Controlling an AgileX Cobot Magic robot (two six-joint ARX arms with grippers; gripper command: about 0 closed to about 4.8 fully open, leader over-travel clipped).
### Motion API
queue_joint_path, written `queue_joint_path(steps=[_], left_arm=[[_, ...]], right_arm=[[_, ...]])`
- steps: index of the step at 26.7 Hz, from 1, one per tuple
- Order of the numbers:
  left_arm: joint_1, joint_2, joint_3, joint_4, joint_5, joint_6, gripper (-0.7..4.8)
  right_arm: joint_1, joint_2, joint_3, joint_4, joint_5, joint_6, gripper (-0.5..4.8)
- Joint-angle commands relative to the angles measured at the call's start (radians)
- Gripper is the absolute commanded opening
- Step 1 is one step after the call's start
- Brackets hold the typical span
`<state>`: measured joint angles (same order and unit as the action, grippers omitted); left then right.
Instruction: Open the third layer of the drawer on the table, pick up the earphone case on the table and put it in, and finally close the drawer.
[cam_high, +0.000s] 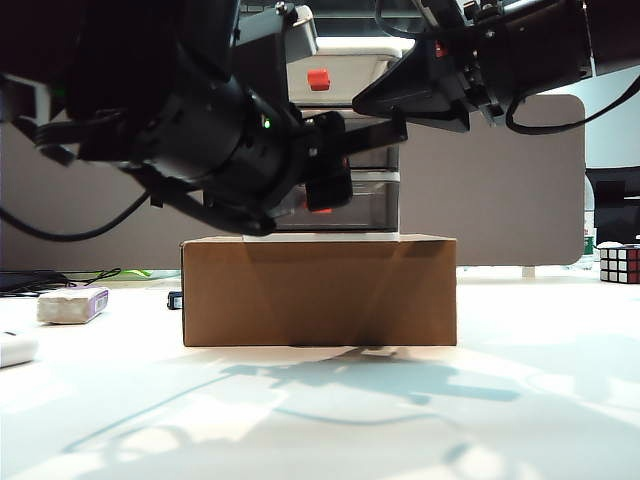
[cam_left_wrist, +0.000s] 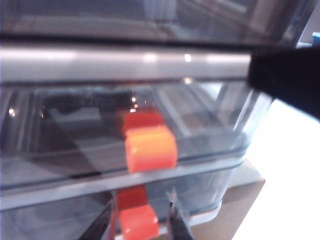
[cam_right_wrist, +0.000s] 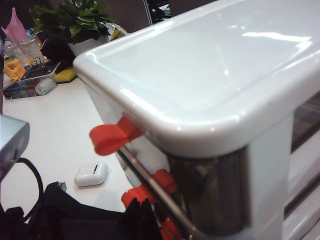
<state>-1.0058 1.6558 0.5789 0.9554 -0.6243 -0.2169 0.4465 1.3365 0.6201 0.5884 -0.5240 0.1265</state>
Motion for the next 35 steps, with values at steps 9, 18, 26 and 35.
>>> queue_joint_path(steps=[9, 18, 26, 35], left_arm=[[0.004, 0.035, 0.037, -0.042, 0.003, -0.003, 1.27], [0.004, 0.035, 0.037, -0.03, -0.004, -0.003, 0.99], [0.004, 0.034, 0.037, -0.031, -0.014, -0.003, -0.06], [-0.069, 0.034, 0.034, -0.053, -0.092, -0.004, -0.06]], right_arm=[[0.002, -0.003, 0.006, 0.014, -0.014, 0.001, -0.05], [0.002, -0.003, 0.006, 0.013, -0.014, 0.001, -0.05], [0.002, -0.003, 0.006, 0.014, -0.014, 0.0, -0.05], [0.002, 0.013, 0.006, 0.042, 0.016, 0.0, -0.05]])
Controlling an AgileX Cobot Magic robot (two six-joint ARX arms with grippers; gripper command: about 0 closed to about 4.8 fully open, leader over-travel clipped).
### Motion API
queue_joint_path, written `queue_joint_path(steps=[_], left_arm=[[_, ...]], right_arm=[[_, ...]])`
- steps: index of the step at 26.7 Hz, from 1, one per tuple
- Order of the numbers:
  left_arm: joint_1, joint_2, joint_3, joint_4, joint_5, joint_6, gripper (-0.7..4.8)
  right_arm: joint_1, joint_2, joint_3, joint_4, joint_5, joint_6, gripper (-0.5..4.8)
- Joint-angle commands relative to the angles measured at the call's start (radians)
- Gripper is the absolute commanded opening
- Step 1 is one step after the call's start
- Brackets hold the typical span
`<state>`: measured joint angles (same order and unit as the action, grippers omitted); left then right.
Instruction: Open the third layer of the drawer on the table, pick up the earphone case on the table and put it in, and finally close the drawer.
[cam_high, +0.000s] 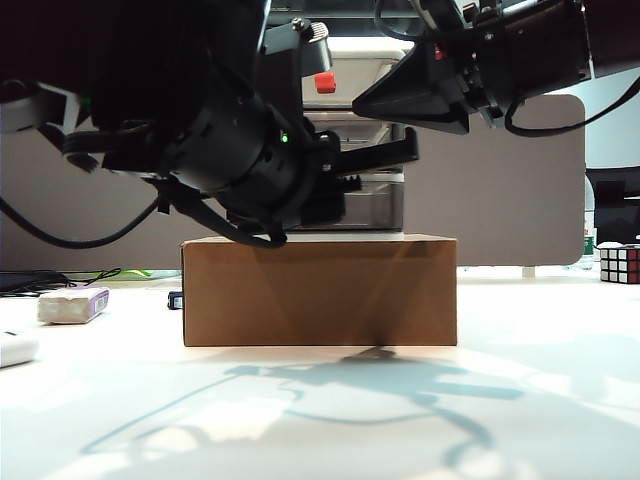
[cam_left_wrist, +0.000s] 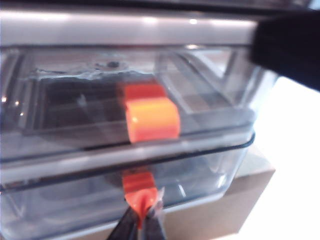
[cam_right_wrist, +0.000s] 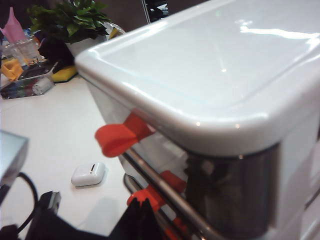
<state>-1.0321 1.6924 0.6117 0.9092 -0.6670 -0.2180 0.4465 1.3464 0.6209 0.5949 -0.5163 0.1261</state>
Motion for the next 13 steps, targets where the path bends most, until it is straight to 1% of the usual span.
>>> queue_joint_path(steps=[1, 3, 7, 13], left_arm=[[-0.063, -0.003, 0.001, -0.018, -0.08, -0.002, -0.06], [-0.105, -0.004, 0.001, -0.045, -0.128, -0.003, -0.06], [-0.157, -0.004, 0.0, -0.072, -0.177, -0.009, -0.06], [-0.219, -0.005, -0.013, -0.092, -0.214, -0.091, -0.06]], right_arm=[[0.002, 0.009, 0.006, 0.045, 0.014, 0.0, -0.05], [0.002, 0.018, 0.006, 0.06, 0.021, 0.001, -0.05], [0.002, 0.022, 0.007, 0.06, 0.021, 0.001, -0.05], [0.002, 0.022, 0.007, 0.06, 0.021, 0.001, -0.05]])
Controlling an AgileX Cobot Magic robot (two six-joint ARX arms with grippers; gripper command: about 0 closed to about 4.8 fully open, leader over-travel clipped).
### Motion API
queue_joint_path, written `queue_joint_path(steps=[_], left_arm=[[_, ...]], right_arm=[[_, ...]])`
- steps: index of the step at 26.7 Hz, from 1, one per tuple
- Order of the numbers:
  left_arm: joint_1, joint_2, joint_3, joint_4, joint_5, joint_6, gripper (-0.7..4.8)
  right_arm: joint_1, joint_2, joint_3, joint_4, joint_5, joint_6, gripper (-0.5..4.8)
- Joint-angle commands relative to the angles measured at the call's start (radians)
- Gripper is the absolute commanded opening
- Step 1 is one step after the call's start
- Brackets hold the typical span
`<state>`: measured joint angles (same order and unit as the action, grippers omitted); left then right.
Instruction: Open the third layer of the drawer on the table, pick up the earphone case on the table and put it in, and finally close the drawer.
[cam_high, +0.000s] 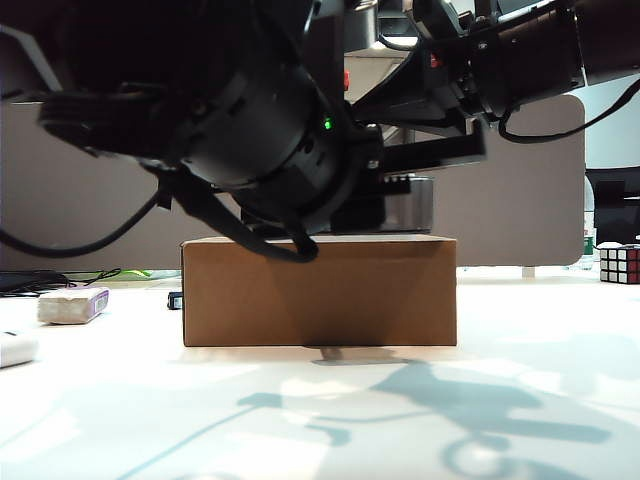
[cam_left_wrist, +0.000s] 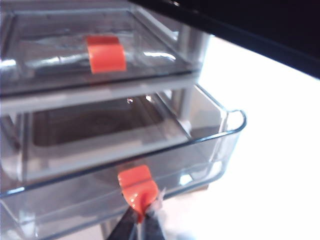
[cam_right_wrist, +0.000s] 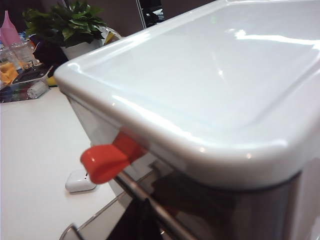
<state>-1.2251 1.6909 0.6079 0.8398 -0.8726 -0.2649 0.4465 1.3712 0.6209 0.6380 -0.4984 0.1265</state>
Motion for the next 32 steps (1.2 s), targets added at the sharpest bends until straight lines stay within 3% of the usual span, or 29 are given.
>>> queue_joint_path(steps=[1, 12, 15, 16, 18, 20, 22, 26, 28, 32], left_arm=[[-0.034, -0.003, -0.011, -0.027, -0.018, -0.047, -0.06], [-0.082, -0.055, -0.029, -0.071, -0.072, -0.049, -0.05], [-0.144, -0.265, -0.037, -0.404, -0.18, -0.05, 0.4], [-0.16, -0.393, -0.038, -0.609, -0.209, -0.077, 0.54], [-0.16, -0.522, -0.038, -0.815, -0.201, -0.119, 0.89], [-0.144, -0.656, -0.039, -1.009, -0.2, -0.158, 0.9], [-0.111, -0.758, -0.04, -1.138, -0.177, -0.162, 1.0], [0.064, -0.955, -0.059, -1.271, -0.005, -0.103, 1.3], [0.186, -1.019, -0.075, -1.262, 0.153, -0.046, 1.3], [0.525, -1.07, -0.099, -1.244, 0.529, 0.12, 1.17]], right_arm=[[0.002, -0.003, 0.007, 0.017, 0.003, 0.001, -0.05], [0.002, -0.003, 0.007, 0.013, -0.003, 0.001, -0.05], [0.001, -0.005, 0.006, -0.006, -0.029, 0.001, -0.05], [0.001, -0.005, 0.006, -0.011, -0.037, 0.001, -0.05], [0.001, -0.005, 0.007, -0.013, -0.047, 0.001, -0.05], [0.001, -0.005, 0.007, -0.013, -0.061, 0.001, -0.05], [0.001, -0.005, 0.006, -0.014, -0.073, 0.006, -0.05], [0.001, -0.01, 0.007, -0.016, -0.085, 0.009, -0.05], [0.001, -0.012, 0.006, -0.018, -0.09, 0.01, -0.05], [0.0, -0.018, 0.006, -0.029, -0.095, 0.011, -0.05]])
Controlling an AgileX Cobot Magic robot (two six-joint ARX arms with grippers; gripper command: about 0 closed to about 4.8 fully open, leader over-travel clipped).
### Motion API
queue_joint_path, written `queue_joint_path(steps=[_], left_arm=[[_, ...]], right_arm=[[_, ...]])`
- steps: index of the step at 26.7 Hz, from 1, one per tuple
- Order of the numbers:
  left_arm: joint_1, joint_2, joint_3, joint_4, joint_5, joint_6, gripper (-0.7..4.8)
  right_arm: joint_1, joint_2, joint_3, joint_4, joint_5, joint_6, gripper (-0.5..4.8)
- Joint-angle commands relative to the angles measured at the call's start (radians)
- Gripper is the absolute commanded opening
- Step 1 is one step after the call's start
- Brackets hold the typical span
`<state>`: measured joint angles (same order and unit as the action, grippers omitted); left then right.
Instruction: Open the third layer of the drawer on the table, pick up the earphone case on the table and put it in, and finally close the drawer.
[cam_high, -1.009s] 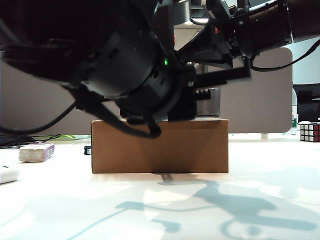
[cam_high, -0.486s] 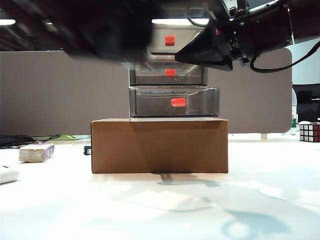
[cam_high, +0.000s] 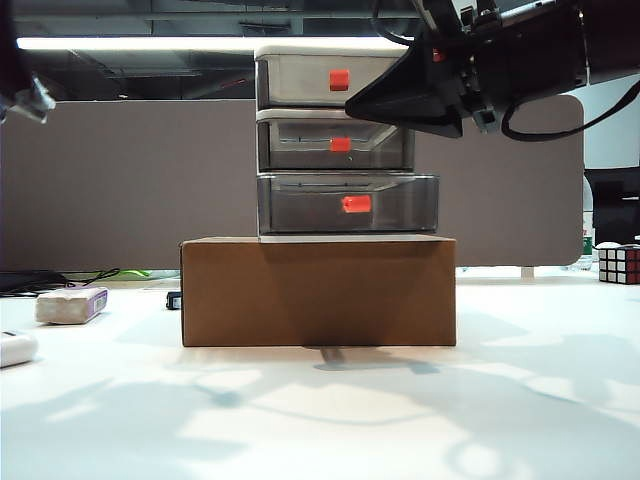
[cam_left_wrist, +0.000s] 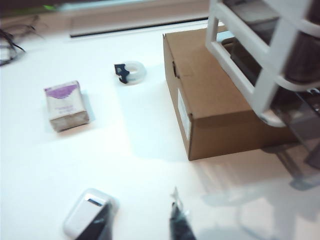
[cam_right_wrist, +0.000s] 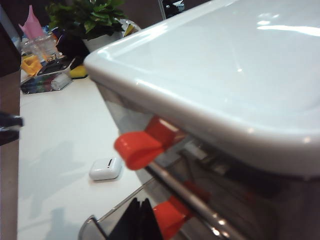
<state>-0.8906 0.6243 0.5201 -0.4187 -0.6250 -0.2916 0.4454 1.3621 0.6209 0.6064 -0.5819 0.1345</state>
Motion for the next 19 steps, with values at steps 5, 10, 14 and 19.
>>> queue_joint_path(steps=[5, 10, 14, 19], left_arm=[[0.581, 0.043, -0.018, -0.042, 0.632, 0.283, 1.68], [0.836, 0.085, -0.106, 0.118, 0.926, 0.31, 2.47], [0.855, 0.12, -0.195, 0.29, 0.977, 0.463, 4.36], [0.856, 0.194, -0.237, 0.423, 0.981, 0.517, 4.45]], right_arm=[[0.001, -0.016, 0.006, -0.005, -0.027, 0.005, -0.05], [0.001, -0.019, 0.006, -0.011, -0.031, 0.023, -0.05], [0.001, -0.02, 0.006, -0.02, -0.043, 0.023, -0.05], [0.001, -0.019, 0.006, -0.035, -0.05, 0.023, -0.05]])
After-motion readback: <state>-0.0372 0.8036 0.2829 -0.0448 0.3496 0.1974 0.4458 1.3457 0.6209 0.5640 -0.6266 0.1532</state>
